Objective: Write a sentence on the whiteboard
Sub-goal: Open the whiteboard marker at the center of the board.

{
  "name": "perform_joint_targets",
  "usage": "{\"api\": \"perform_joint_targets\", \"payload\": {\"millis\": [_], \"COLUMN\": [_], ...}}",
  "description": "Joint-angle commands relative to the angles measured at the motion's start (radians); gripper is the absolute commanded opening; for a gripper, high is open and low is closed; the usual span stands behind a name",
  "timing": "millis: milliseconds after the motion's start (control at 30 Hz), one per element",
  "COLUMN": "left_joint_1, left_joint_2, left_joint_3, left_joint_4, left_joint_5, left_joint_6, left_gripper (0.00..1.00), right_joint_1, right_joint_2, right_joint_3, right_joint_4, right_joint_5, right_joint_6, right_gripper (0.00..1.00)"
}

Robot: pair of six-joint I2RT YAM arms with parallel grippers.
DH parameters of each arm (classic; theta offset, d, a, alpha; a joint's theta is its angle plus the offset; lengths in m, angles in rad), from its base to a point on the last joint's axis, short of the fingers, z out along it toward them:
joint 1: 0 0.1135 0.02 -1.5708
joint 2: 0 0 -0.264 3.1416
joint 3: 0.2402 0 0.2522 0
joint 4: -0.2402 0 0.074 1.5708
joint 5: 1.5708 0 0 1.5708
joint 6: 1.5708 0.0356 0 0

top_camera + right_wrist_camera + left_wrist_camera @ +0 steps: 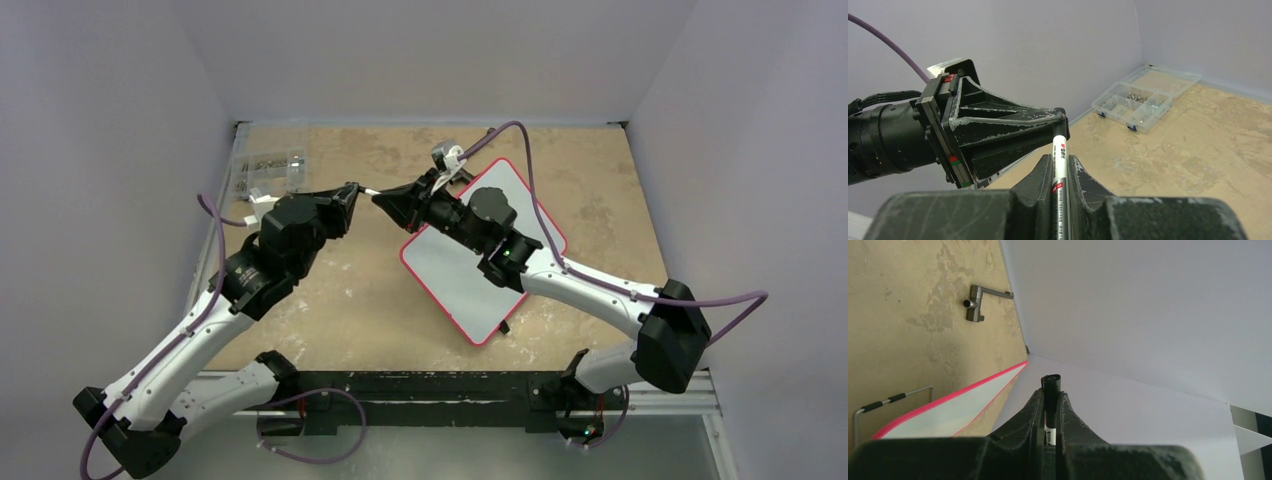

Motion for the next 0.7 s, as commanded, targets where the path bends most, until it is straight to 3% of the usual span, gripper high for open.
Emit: {"api": "perform_joint_targets", "payload": {"millis": [0, 300, 500, 600, 667], "left_joint_1": [-0.026, -0.027, -0.027, -0.026, -0.026], "left_joint_2": [-0.021, -0.058, -0.115, -0.167, -0.202], "left_joint_3": [0.017, -0.026, -0.058, -0.079, -0.082], "left_joint_4": [0.047, 0.061, 0.040, 0.013, -0.021], "left_joint_5": [0.049, 0.056, 0.072, 0.069, 0.056], "left_joint_6": [-0.004, 0.003, 0.067, 0.088, 0.119], "left_gripper": [0.00, 0.03, 0.53, 0.71, 0.74], "right_joint_1": [0.008, 0.008, 0.007, 0.008, 0.008], "right_joint_2": [0.004, -0.005, -0.027, -0.046, -0.062], "right_joint_3": [0.037, 0.030, 0.037, 0.023, 0.014], "right_joint_4": [0.026, 0.030, 0.000, -0.005, -0.011], "right_joint_5": [-0.021, -0.059, -0.100, -0.095, -0.099], "right_joint_6": [-0.014, -0.023, -0.056, -0.068, -0.074], "right_gripper": [0.00, 0.00, 0.00, 0.00, 0.00]}}
